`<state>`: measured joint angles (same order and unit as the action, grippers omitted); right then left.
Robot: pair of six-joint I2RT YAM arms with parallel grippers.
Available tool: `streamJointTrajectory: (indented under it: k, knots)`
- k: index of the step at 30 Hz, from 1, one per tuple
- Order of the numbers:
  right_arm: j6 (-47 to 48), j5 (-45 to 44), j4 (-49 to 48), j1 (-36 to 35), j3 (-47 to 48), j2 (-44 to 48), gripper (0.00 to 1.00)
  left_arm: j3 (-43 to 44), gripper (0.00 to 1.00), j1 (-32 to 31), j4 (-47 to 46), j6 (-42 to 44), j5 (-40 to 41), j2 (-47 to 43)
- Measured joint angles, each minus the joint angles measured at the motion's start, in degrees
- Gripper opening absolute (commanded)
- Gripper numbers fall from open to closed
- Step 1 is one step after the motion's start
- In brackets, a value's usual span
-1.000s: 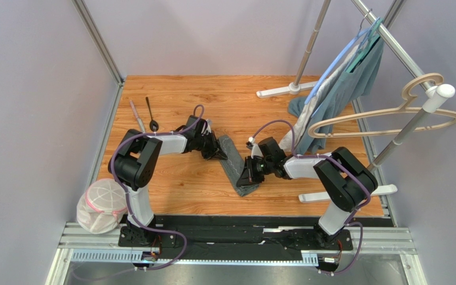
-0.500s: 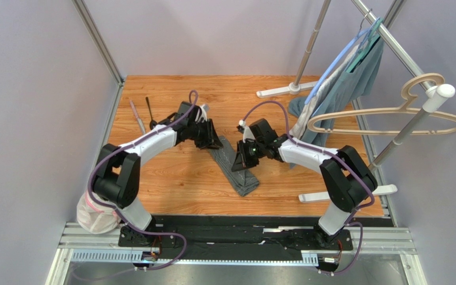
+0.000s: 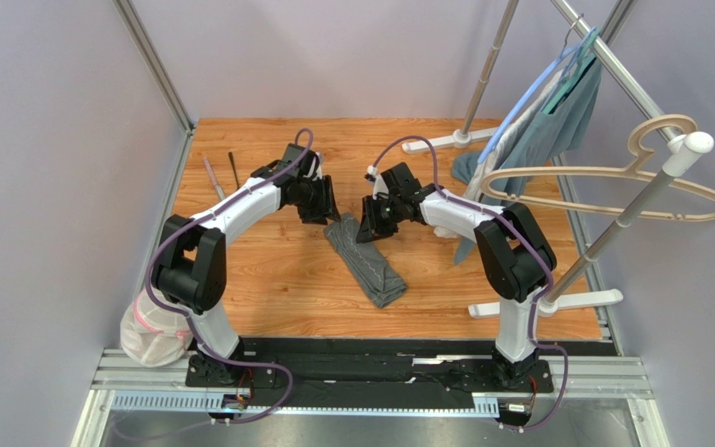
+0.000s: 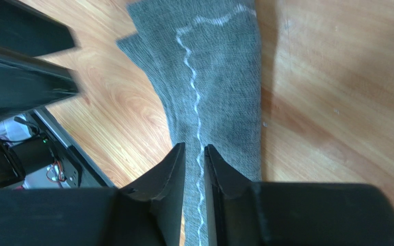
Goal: Fold the napkin into a case and place the utensils inside
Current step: Pick up the top corner of the smaller rectangle folded napkin.
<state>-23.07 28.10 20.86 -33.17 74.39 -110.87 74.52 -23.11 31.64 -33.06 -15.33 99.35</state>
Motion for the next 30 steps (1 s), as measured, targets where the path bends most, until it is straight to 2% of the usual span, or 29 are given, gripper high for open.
streamJointTrajectory:
  k: [1, 9, 21, 26, 29, 30]
  knots:
    - [-0.04, -0.20, 0.02, -0.02, 0.63, -0.11, 0.34, -0.35, 0.46, 0.00, 0.44, -0.02, 0.39, 0.44]
    - [-0.22, -1.01, 0.68, -0.35, 9.40, -4.31, 0.39, -3.50, 0.41, 0.02, 0.11, -0.96, 1.70, 0.35]
    - [1.09, -3.67, 4.63, -1.86, 19.69, -10.82, 0.43, -9.11, 0.28, 3.08, -8.02, -4.76, -2.62, 2.21]
    - [2.49, -6.14, 7.52, -3.17, 24.02, -13.73, 0.43, -10.32, 0.27, 3.43, -10.86, -5.86, -4.31, 3.61]
    - [3.26, -7.76, 8.85, -3.61, 24.90, -14.58, 0.39, -10.40, 0.25, 3.52, -11.76, -6.27, -4.76, 4.02]
    - [3.45, -8.17, 9.27, -3.72, 24.96, -14.64, 0.35, -10.40, 0.24, 3.61, -12.11, -6.36, -4.94, 4.13]
